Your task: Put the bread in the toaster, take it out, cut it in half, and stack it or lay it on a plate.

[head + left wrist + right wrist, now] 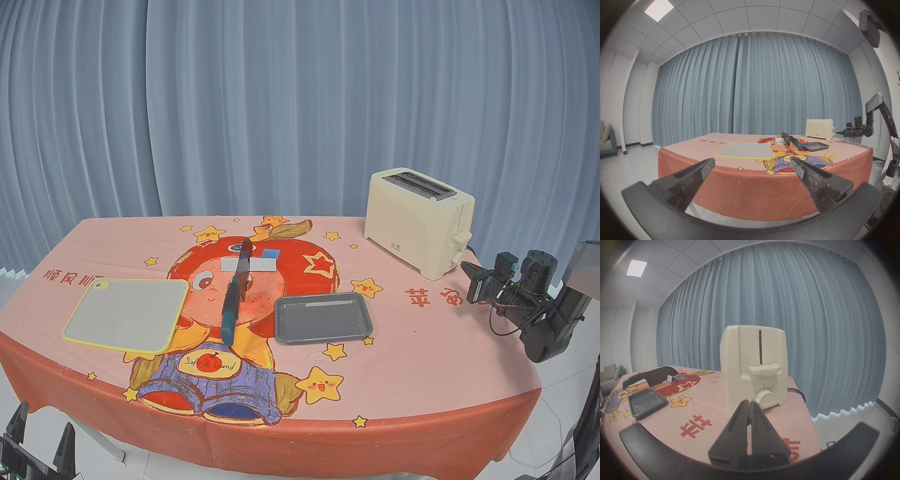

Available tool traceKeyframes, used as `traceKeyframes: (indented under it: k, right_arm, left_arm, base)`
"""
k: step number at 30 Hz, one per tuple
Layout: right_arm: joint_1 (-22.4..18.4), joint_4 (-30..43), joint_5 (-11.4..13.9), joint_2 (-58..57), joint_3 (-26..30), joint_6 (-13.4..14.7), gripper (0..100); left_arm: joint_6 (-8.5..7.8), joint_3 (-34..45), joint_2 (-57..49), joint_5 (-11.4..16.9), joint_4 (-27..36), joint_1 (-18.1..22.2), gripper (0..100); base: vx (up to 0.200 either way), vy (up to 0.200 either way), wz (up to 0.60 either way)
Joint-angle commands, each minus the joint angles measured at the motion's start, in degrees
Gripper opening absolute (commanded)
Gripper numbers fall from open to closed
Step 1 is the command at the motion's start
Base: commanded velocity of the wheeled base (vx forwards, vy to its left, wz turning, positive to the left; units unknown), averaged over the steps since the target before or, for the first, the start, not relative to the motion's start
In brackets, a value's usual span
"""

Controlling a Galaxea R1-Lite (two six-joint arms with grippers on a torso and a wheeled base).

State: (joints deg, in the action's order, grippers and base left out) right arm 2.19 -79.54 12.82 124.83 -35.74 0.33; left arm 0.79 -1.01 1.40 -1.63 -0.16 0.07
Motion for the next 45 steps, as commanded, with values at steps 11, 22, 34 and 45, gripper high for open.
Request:
traceKeyframes:
  k: [11,22,34,45]
  right_arm:
    - [-0.9,-0.1,0.1,1.6,-2.0,0.2,0]
    - [-1.8,-0.5,0.7,2.5,-3.1,0.5,0]
    - [-0.7,-0.9,0.7,4.3,-3.7,0.6,0]
    - [-0.4,-0.8,0.5,4.8,-6.3,0.8,0]
  left_arm:
    - [0.00,1.0,0.0,0.0,0.0,0.0,100]
    - [0.09,1.0,0.0,0.0,0.0,0.0,100]
    - [0.09,1.0,0.0,0.0,0.0,0.0,100]
    - [0.09,1.0,0.0,0.0,0.0,0.0,100]
  base:
    - [0.000,0.000,0.00]
    - [0.000,0.000,0.00]
    - [0.000,0.000,0.00]
    - [0.000,0.000,0.00]
